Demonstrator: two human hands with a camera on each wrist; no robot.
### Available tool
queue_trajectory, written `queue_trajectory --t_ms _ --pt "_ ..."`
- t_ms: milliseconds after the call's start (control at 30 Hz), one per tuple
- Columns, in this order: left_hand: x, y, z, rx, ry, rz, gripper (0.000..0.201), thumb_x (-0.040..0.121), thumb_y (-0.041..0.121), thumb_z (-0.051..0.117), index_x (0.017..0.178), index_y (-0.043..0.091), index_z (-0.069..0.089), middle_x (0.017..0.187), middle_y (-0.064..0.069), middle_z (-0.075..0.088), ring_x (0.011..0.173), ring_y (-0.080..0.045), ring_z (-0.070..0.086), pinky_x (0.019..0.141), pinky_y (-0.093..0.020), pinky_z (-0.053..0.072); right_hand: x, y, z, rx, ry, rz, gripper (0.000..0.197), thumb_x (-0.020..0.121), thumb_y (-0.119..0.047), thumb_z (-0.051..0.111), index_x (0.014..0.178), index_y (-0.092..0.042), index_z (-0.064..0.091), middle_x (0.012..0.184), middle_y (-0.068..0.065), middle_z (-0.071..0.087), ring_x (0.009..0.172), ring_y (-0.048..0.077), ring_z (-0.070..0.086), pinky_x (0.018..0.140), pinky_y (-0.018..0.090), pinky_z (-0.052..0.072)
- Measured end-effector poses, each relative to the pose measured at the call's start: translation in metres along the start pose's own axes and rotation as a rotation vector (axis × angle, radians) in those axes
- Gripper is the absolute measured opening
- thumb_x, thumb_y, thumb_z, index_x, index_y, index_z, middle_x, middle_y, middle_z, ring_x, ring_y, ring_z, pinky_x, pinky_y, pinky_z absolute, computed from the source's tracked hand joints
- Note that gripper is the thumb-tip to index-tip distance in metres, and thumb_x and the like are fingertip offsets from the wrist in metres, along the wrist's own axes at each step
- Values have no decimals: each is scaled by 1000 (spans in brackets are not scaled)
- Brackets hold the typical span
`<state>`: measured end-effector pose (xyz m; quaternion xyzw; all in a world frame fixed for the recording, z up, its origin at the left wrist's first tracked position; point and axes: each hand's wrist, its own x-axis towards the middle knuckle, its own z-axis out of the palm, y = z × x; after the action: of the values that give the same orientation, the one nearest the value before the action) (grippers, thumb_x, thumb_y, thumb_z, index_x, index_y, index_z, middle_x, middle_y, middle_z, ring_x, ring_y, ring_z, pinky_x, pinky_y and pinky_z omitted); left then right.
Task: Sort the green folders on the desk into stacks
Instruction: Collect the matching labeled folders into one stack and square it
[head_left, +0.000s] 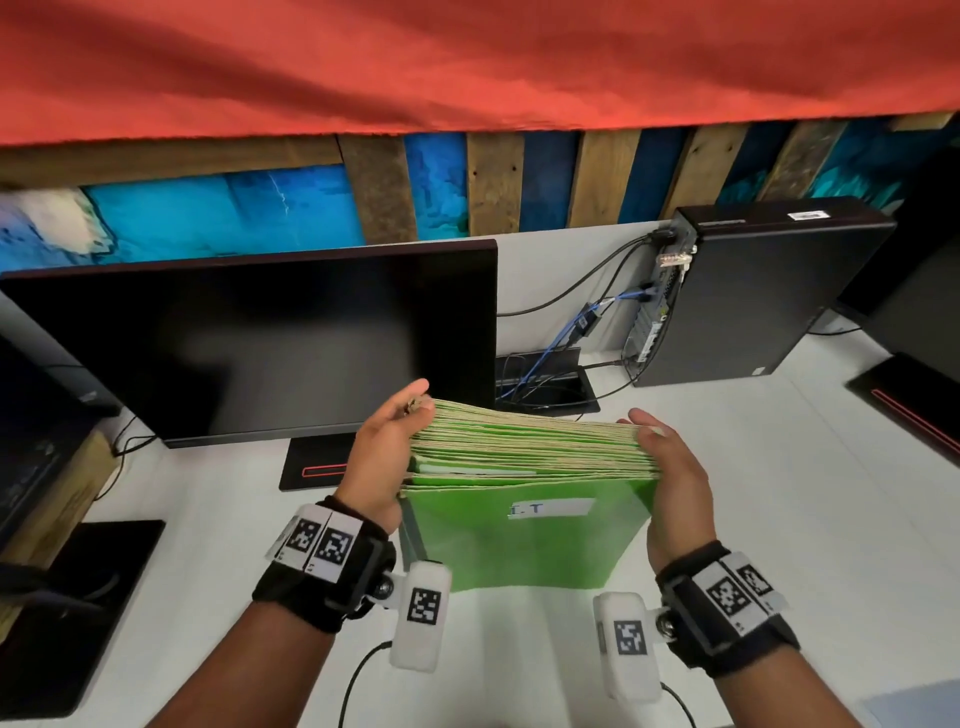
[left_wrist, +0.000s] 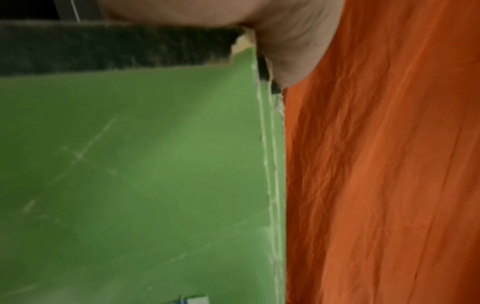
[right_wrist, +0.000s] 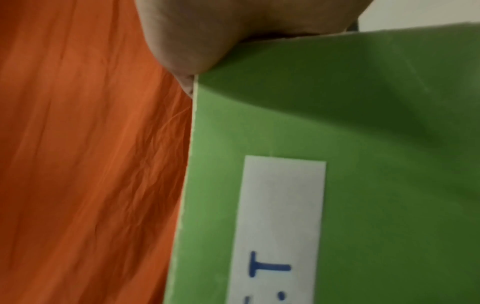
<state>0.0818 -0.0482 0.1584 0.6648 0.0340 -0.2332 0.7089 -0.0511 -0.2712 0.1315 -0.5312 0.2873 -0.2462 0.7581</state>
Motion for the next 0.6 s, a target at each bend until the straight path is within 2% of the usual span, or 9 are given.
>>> queue_trajectory --t_ms 133,233,300,367,467,533,600 --pt "0 -1 -3 1 -61 -35 34 89 26 58 120 41 61 125 3 65 116 -22 61 105 -47 42 0 3 -4 -117 -5 -175 29 89 -8 50 95 -23 74 106 6 73 104 27 65 94 40 49" --pt "-7 -5 0 155 -8 112 33 92 28 54 121 41 60 132 10 59 119 -12 55 104 -37 43 -2 6 -1 -238 24 -327 36 85 -9 45 90 -29 75 95 -7 74 94 12 65 88 28 49" --pt "-15 -5 4 238 93 260 31 96 24 50 123 35 61 128 13 61 116 -7 56 103 -31 45 -1 6 0 -263 24 -339 41 85 -9 45 85 -36 75 90 -12 74 88 8 64 84 24 50" --pt "-23 -3 5 317 98 352 33 93 34 54 125 31 60 128 15 60 120 0 53 110 -32 39 3 7 -1 -287 20 -330 45 88 -5 45 85 -38 75 91 -12 74 91 12 65 87 31 52" --pt "-33 -6 2 388 -47 317 67 73 63 63 134 41 47 143 18 44 132 2 38 112 -31 32 5 7 -2 -294 29 -325 43 90 -4 46 90 -36 75 94 -8 74 95 18 66 91 43 52" --pt "-34 -11 -2 476 -47 321 83 63 63 71 137 43 41 140 19 46 130 1 41 109 -30 35 3 8 -3 -254 30 -291 38 91 -6 48 96 -34 74 93 -5 73 94 22 66 92 47 51" --pt "-31 -11 -3 440 -23 349 84 60 54 75 136 41 42 133 19 52 124 3 47 108 -29 38 2 12 -5 -177 9 -218 27 89 -18 53 104 -32 71 96 3 72 98 32 65 94 53 49"
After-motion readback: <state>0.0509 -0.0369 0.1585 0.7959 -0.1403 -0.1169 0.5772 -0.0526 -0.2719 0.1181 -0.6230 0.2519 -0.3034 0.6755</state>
